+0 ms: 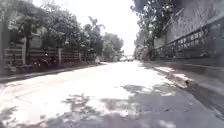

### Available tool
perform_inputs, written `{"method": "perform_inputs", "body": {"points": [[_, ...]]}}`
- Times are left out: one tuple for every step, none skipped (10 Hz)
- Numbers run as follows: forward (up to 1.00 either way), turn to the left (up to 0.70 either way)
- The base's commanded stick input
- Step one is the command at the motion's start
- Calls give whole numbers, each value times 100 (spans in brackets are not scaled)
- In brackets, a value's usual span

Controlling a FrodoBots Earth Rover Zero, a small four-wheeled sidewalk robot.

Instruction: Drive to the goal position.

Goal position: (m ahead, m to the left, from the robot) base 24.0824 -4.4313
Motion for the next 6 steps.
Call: {"method": "perform_inputs", "body": {"points": [[100,0],[100,0],[100,0],[100,0],[100,0],[100,0]]}}
